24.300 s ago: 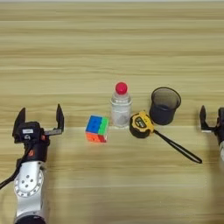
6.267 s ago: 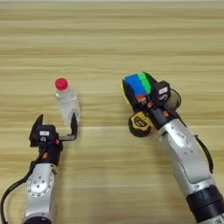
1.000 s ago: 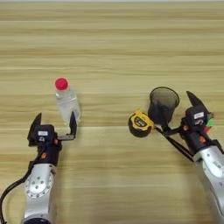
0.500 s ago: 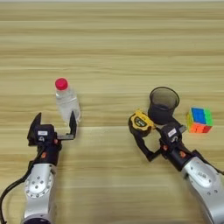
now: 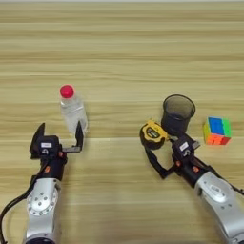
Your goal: Move the objects on the table
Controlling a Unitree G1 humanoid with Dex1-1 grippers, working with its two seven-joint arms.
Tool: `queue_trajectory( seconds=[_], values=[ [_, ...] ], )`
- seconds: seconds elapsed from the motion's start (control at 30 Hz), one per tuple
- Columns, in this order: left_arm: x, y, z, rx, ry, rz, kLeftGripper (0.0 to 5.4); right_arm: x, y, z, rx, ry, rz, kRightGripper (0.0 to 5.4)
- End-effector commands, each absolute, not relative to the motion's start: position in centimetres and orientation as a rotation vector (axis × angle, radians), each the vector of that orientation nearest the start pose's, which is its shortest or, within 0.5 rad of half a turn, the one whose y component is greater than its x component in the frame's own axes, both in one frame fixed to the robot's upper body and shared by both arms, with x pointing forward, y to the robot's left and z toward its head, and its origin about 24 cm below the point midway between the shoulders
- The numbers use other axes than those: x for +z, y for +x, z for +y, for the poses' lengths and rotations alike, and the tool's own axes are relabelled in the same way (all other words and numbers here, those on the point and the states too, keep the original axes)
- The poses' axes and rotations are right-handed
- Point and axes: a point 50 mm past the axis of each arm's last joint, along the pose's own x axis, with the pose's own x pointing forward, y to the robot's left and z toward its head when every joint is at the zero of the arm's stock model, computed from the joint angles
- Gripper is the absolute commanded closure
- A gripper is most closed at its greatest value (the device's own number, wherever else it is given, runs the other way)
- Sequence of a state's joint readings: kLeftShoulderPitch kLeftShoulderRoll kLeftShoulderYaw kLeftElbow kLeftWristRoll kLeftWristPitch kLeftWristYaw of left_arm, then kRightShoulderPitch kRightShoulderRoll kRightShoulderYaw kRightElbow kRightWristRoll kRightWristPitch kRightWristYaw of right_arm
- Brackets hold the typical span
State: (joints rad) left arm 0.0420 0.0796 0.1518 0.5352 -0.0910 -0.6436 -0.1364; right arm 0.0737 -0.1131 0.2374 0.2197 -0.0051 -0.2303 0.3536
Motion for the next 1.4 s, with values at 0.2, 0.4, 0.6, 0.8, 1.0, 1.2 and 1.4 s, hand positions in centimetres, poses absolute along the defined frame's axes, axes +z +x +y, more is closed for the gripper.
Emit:
queue_trajectory(
  seconds=[0.2,0.4,0.6,0.8,1.0,1.2,1.4],
  values=[
    [-2.3,21.5,20.2,0.074,0.016,-0.071,0.00,-1.8,23.0,-9.9,0.561,-0.064,0.103,0.02],
    [-2.3,21.5,20.1,0.073,0.015,-0.072,0.00,-2.2,23.6,-9.9,0.549,-0.062,0.104,0.02],
    [-2.3,21.4,20.1,0.074,0.015,-0.073,0.00,-2.4,24.1,-10.0,0.527,-0.061,0.096,0.02],
    [-2.3,21.4,20.2,0.075,0.015,-0.073,0.00,-2.5,24.4,-9.9,0.525,-0.069,0.094,0.02],
    [-2.3,21.4,20.2,0.076,0.015,-0.074,0.00,-2.8,24.6,-9.1,0.545,-0.073,0.096,0.02],
    [-2.3,21.3,20.1,0.078,0.014,-0.073,0.00,-3.1,24.8,-8.5,0.563,-0.074,0.108,0.02],
    [-2.3,21.3,20.1,0.078,0.013,-0.073,0.00,-3.6,25.0,-8.2,0.569,-0.073,0.128,0.02]
  ],
)
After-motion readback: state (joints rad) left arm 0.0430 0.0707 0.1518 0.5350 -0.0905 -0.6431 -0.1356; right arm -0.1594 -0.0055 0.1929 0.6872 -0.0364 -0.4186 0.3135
